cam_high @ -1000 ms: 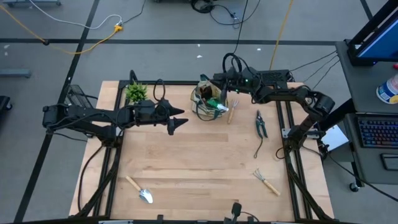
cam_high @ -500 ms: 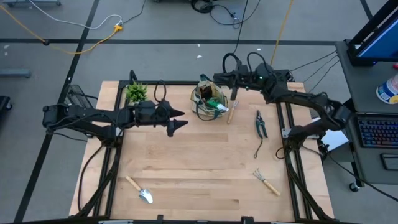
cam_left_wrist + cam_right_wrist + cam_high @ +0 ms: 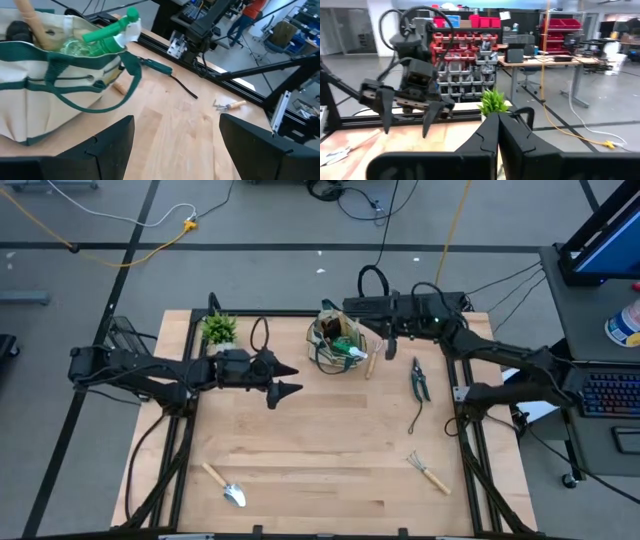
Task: Pick & Place Garden tools in Gardening bag
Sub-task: Put the brown trowel into the gardening bag
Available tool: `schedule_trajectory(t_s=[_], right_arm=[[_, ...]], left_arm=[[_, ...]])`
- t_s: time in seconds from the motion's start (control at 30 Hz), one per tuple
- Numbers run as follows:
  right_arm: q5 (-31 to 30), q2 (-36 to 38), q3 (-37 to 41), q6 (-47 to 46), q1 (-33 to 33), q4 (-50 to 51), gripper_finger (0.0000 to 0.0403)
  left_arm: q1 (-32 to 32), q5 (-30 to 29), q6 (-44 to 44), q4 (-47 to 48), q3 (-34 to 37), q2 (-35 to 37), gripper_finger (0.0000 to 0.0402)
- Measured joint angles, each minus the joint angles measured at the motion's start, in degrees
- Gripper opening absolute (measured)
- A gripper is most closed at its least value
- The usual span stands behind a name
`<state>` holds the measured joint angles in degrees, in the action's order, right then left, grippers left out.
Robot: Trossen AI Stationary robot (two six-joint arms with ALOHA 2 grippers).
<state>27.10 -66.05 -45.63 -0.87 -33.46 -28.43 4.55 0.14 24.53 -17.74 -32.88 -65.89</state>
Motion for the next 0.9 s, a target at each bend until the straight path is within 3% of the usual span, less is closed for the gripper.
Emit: schedule_trajectory(t_s=[0.17, 0.57, 0.7, 0.9], right_arm=[[-3.2, 5.7, 5.3, -0.9, 0.2, 0.0, 0.0], [-3.2, 17.1, 15.3, -4.4, 0.2, -3.1, 0.0], [-3.1, 19.4, 18.5, -6.2, 0.2, -7.5, 0.0], [-3.8, 21.6, 22.2, -8.0, 0.2, -12.1, 0.0]], left_arm=[[-1.9, -0.1, 0.0, -0.1, 0.0, 0.0, 0.0296], [-8.4, -0.1, 4.6, -3.0, -1.8, 0.0, 0.0296], [-10.7, -0.5, 5.7, 4.9, -5.0, 0.0, 0.0296], [-14.1, -1.3, 10.8, 24.7, -11.9, 0.0, 0.0296]])
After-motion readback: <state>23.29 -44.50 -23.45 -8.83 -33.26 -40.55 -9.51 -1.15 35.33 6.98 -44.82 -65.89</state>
